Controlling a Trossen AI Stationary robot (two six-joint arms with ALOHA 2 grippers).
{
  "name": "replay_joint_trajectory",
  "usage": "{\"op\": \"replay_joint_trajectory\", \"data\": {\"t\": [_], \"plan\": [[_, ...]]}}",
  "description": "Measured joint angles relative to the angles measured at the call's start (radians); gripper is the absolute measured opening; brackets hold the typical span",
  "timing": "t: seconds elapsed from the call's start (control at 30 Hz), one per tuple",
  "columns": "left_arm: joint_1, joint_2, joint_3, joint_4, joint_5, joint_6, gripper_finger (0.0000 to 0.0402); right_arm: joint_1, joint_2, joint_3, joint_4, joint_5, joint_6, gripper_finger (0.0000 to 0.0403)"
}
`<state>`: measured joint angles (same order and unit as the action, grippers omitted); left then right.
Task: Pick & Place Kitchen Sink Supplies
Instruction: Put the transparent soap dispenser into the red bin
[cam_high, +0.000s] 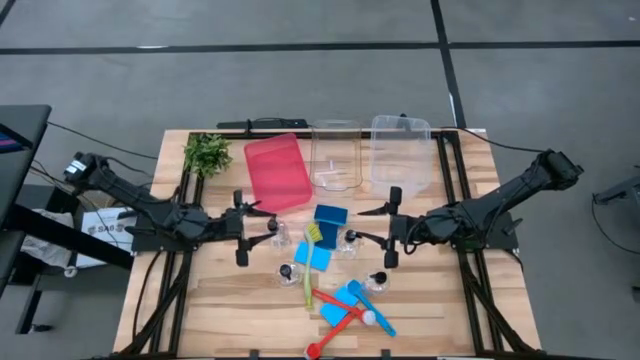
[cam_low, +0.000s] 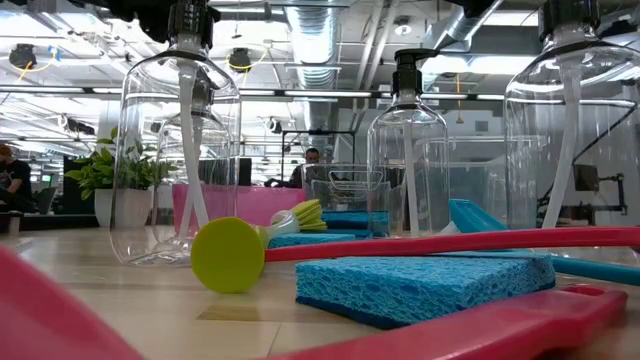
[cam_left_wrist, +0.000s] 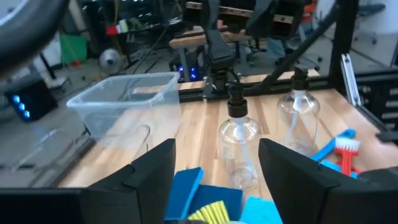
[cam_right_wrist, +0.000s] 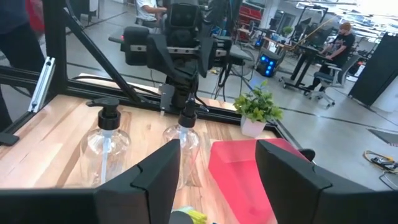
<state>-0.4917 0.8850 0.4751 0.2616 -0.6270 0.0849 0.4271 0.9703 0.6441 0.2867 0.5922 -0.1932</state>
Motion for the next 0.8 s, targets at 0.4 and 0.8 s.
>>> {"op": "replay_joint_trajectory", "data": {"t": [0.4,0.8], "plan": [[-0.064,0.0,0.0,-0.082,-0.02,-0.167,0.024,0.0,0.0,0.0,0.0,0.0,0.0,0.0187],[-0.051,-0.001,0.0,-0.044,-0.026,-0.119,0.0221,0.0,0.0,0.0,0.006,0.0,0.0,0.0181]]}}
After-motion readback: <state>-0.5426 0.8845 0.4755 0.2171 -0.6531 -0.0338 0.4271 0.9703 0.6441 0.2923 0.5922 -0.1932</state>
